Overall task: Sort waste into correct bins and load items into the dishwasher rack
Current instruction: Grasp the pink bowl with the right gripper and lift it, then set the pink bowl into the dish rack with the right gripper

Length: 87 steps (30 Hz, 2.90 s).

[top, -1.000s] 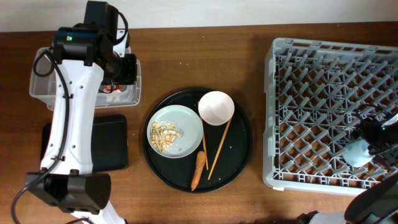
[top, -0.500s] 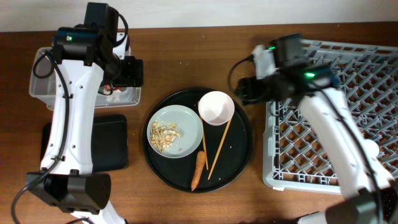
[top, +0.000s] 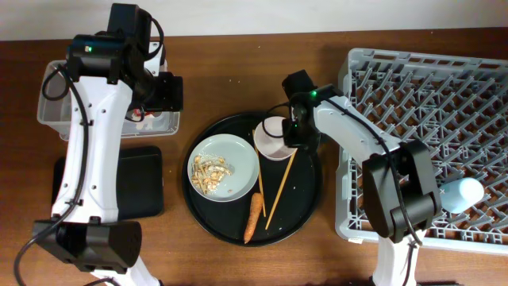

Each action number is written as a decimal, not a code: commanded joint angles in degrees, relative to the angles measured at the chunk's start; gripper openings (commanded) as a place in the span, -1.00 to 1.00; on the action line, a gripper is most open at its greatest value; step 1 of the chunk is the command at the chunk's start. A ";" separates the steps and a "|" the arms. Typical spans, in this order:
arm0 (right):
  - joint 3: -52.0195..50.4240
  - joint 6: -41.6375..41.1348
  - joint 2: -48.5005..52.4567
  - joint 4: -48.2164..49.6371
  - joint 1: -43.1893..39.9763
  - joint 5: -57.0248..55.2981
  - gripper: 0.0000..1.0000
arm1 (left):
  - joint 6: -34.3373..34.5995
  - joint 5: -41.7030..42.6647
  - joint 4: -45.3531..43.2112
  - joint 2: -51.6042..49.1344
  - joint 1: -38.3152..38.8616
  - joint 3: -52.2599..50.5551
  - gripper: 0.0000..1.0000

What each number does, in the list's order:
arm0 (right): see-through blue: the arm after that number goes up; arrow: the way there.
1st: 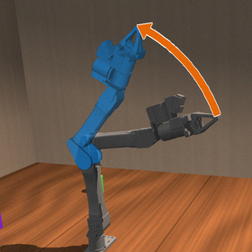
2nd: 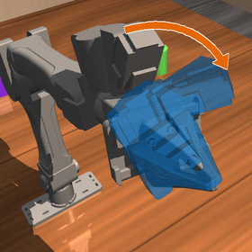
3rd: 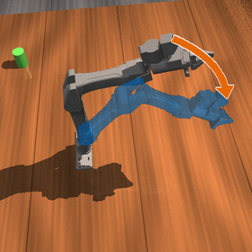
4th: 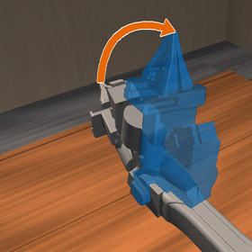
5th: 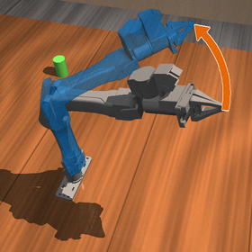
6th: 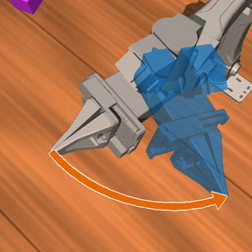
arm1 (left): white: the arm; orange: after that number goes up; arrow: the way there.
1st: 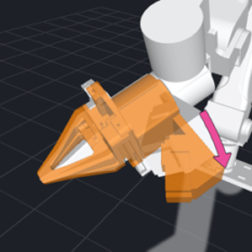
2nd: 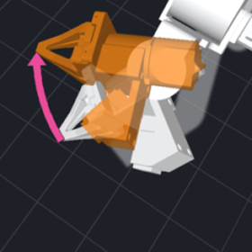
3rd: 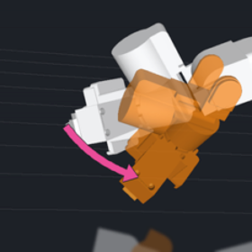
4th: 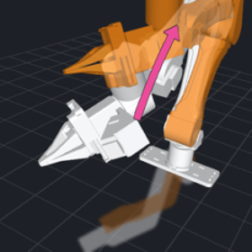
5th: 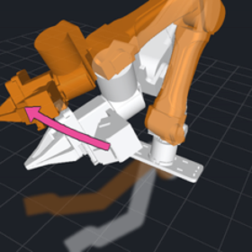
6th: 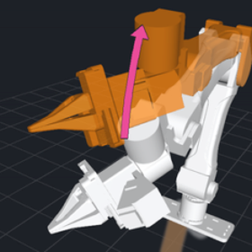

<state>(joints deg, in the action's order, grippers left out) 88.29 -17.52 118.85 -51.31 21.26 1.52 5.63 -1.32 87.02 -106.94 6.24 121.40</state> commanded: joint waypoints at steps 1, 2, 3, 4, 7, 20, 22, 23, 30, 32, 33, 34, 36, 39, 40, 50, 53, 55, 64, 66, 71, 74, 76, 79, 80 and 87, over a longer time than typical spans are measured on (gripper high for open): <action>0.57 -0.15 -0.39 0.33 0.04 -0.07 -0.92 | -0.26 0.24 0.15 0.57 -0.39 0.57 0.67; 0.63 -0.11 -1.36 0.15 -0.24 -0.15 -0.92 | -0.26 0.24 0.28 0.57 -0.39 0.57 0.67; 1.33 0.09 -3.26 -0.55 -0.92 -1.16 -0.92 | -0.26 0.24 0.31 0.57 -0.39 0.57 0.67; 2.51 0.13 -5.44 -1.84 -1.90 -2.23 -0.92 | -0.28 0.24 0.22 0.57 -0.39 0.57 0.67; 7.56 4.72 -15.37 -6.40 -6.62 -5.46 -0.92 | -0.26 0.24 0.11 0.57 -0.39 0.57 0.67; 8.26 -0.07 -26.91 -9.86 -29.88 -68.08 -0.92 | -0.26 0.24 0.13 0.57 -0.39 0.57 0.68; 8.26 -1.46 -22.40 -9.33 -34.45 -69.55 -0.92 | -0.26 0.26 0.42 0.57 -0.39 0.57 0.68; 8.26 -2.64 -19.96 -9.40 -36.81 -69.48 -0.92 | -0.26 0.26 0.57 0.57 -0.39 0.57 0.68; 8.20 -5.53 -9.09 -6.78 -40.02 -68.76 -0.92 | -0.26 0.28 1.33 0.57 -0.39 0.57 0.67; 8.11 -7.04 -6.91 -6.82 -40.00 -67.65 -0.91 | -0.26 0.28 1.31 0.57 -0.39 0.57 0.67; 7.85 -7.06 -5.81 -6.75 -39.95 -65.29 -0.92 | -0.26 0.26 1.36 0.57 -0.39 0.57 0.67; 7.37 -7.28 -5.09 -6.78 -39.95 -64.43 -0.92 | -0.26 0.28 1.33 0.57 -0.39 0.57 0.67; 5.33 -7.98 -4.63 -5.92 -39.91 -63.78 -0.92 | -0.24 0.74 1.44 0.57 -0.35 0.57 0.67; 1.16 -8.09 -4.61 -3.41 -39.19 -62.97 -0.91 | -0.24 1.60 1.18 0.57 -0.24 0.57 0.67; 0.33 -8.09 -4.61 -2.86 -37.94 -62.55 -0.92 | -0.26 1.57 1.36 0.57 -0.39 0.57 0.67; 0.37 -8.61 -4.70 -11.45 -32.20 -56.78 -0.70 | -0.26 1.55 1.55 0.57 -0.37 0.57 0.66; 0.39 -8.98 -5.03 -14.14 -32.13 -51.98 -0.12 | -0.26 1.57 1.57 0.57 -0.37 0.57 0.67; 0.42 -8.96 -6.54 -16.24 -32.13 -47.98 0.13 | -0.26 1.57 1.64 0.57 -0.26 0.57 0.67; 0.42 -8.94 -17.51 -13.14 -32.26 -43.39 0.66 | -0.26 1.57 2.47 0.57 -0.39 0.57 0.68; 0.42 -8.96 -17.44 -10.21 -32.26 -43.45 0.33 | -0.26 1.57 2.67 0.57 -0.39 0.57 0.68; 0.37 -8.94 -16.52 -4.31 -32.96 -42.21 -0.08 | -0.26 1.57 2.71 0.57 -0.35 0.57 0.68; 0.37 -8.92 -15.47 -2.10 -34.14 -42.23 -0.09 | -0.26 1.55 2.69 0.57 -0.35 0.57 0.68; 0.37 -8.83 -14.12 -1.03 -35.32 -40.65 -0.11 | -0.26 1.55 2.69 0.57 -0.35 0.57 0.68; 0.37 4.24 -12.94 -3.74 -35.30 -21.79 0.00 | -0.26 1.55 2.67 0.57 -0.35 0.57 0.68; 0.39 4.22 -13.03 -5.29 -35.15 -21.57 0.01 | -0.26 1.57 2.67 0.57 -0.35 0.57 0.68; 0.44 5.05 -18.71 -7.34 -35.28 -24.63 0.33 | -0.24 1.57 2.67 0.57 -0.35 0.57 0.68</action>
<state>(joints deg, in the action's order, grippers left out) 88.97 -13.23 102.54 -59.51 -14.15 -22.74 5.63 -0.21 89.60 -106.94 6.24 121.40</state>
